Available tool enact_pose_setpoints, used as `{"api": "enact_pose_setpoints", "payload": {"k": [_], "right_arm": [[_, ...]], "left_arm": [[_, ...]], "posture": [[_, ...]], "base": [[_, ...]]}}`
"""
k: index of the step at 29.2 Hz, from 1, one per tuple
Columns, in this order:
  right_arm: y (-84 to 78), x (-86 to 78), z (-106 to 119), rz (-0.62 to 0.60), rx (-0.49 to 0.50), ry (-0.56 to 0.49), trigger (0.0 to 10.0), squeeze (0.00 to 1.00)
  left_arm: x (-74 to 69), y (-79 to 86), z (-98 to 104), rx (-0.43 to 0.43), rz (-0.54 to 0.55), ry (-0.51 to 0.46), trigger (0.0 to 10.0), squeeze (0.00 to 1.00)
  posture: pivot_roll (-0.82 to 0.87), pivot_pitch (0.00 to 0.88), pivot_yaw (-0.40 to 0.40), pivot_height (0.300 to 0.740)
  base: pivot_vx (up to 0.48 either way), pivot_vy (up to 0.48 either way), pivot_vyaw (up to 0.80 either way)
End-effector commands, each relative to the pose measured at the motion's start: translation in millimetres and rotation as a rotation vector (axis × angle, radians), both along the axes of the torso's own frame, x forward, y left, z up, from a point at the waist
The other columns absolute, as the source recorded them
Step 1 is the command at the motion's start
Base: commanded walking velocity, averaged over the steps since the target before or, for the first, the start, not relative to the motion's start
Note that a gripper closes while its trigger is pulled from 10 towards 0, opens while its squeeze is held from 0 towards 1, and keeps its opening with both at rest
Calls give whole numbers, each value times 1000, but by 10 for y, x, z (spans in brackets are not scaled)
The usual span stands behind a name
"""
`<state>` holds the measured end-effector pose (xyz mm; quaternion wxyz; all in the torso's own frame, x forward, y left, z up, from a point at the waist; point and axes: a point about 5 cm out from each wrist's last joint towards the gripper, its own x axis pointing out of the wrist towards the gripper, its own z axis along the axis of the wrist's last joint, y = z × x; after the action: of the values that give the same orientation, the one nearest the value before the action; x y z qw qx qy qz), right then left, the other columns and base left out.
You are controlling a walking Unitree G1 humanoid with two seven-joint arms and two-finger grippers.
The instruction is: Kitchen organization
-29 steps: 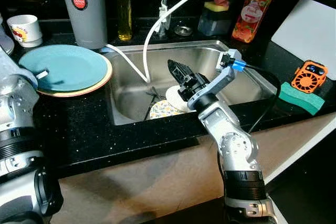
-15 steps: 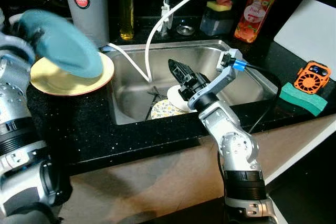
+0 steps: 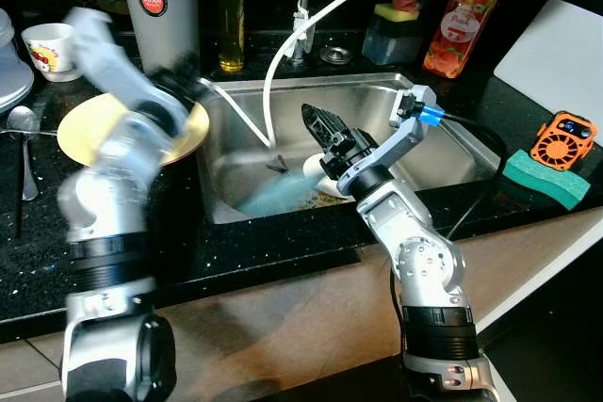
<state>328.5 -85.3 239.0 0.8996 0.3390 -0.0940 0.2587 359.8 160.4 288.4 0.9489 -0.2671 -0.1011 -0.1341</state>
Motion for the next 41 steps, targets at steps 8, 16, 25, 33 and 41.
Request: {"api": "enact_pose_setpoints", "payload": {"k": [8, 16, 25, 33, 41], "right_arm": [[-36, -23, 22, -30, 20, -17, 10000, 0], [38, -20, -4, 2, 19, -8, 10000, 0], [40, -4, 15, 8, 14, -17, 10000, 0], [37, -7, 11, 7, 16, -19, 10000, 0], [36, 0, 22, 12, 16, -24, 10000, 0]], "left_arm": [[-101, 1171, 112, 109, 668, 108, 10000, 0], [-218, 1616, -223, 32, 751, 304, 10000, 1000], [-103, 1541, -534, -90, 682, 452, 10000, 0], [-70, 1494, -714, -24, 660, 580, 10000, 0], [-63, 1476, -772, -24, 657, 630, 0, 0]], "posture": [[81, 23, -48, 740], [113, 26, -62, 740], [102, 0, -55, 740], [103, 0, -53, 740], [101, 0, -58, 740]], "base": [[0, 0, 0], [0, 0, 0], [0, 0, 0], [0, 0, 0], [0, 0, 0]]}}
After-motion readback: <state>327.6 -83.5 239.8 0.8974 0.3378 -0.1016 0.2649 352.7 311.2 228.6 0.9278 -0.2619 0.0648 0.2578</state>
